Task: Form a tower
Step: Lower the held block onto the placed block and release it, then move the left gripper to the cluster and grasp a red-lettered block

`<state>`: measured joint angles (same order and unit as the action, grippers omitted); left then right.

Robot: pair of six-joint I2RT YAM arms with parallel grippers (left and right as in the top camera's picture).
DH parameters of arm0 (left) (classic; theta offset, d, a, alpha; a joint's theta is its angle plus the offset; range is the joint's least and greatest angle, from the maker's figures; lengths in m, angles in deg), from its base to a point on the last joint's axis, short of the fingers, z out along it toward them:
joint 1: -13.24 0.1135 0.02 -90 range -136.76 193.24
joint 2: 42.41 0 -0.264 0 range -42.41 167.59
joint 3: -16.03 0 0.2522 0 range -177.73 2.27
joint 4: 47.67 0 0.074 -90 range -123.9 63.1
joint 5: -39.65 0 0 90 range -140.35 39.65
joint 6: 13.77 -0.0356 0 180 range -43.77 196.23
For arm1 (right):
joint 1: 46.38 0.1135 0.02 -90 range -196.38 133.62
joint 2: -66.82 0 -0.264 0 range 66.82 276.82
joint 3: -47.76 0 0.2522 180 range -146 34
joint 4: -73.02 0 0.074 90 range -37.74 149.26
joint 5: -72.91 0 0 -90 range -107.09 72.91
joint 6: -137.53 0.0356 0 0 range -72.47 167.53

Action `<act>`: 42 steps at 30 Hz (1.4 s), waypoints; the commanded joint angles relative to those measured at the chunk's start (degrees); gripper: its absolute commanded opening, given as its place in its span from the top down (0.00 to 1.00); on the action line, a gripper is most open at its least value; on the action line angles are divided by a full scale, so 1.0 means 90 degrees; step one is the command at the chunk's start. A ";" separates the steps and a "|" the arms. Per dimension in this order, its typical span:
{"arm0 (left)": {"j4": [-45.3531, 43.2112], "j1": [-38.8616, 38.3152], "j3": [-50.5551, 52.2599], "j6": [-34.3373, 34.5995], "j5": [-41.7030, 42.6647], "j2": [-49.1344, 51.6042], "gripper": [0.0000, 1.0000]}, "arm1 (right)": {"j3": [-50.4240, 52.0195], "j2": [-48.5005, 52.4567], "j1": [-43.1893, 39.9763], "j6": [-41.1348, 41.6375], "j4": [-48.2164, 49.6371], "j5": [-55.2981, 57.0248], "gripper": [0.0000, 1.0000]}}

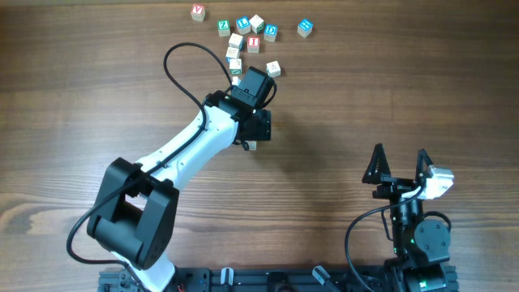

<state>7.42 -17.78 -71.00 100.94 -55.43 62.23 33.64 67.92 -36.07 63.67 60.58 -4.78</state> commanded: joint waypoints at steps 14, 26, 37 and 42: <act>0.0010 -0.0112 0.0058 0.0012 0.0277 0.0364 0.40 | 0.0007 -0.0034 -0.0027 -0.0107 0.0029 0.0087 0.00; 0.0056 -0.0112 0.0075 -0.0041 0.0277 0.0452 0.63 | 0.0007 -0.0034 -0.0027 -0.0107 0.0029 0.0087 0.01; 0.0083 -0.0112 0.0075 -0.0056 0.0274 0.0452 0.31 | 0.0007 -0.0034 -0.0027 -0.0104 0.0029 0.0087 0.00; 0.0032 0.0153 -0.0469 -0.0056 0.0272 0.0299 0.29 | 0.0007 -0.0034 -0.0027 -0.0107 0.0029 0.0087 0.00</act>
<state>7.96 -18.46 -71.00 100.55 -53.37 65.55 33.66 67.92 -36.07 63.67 60.58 -4.78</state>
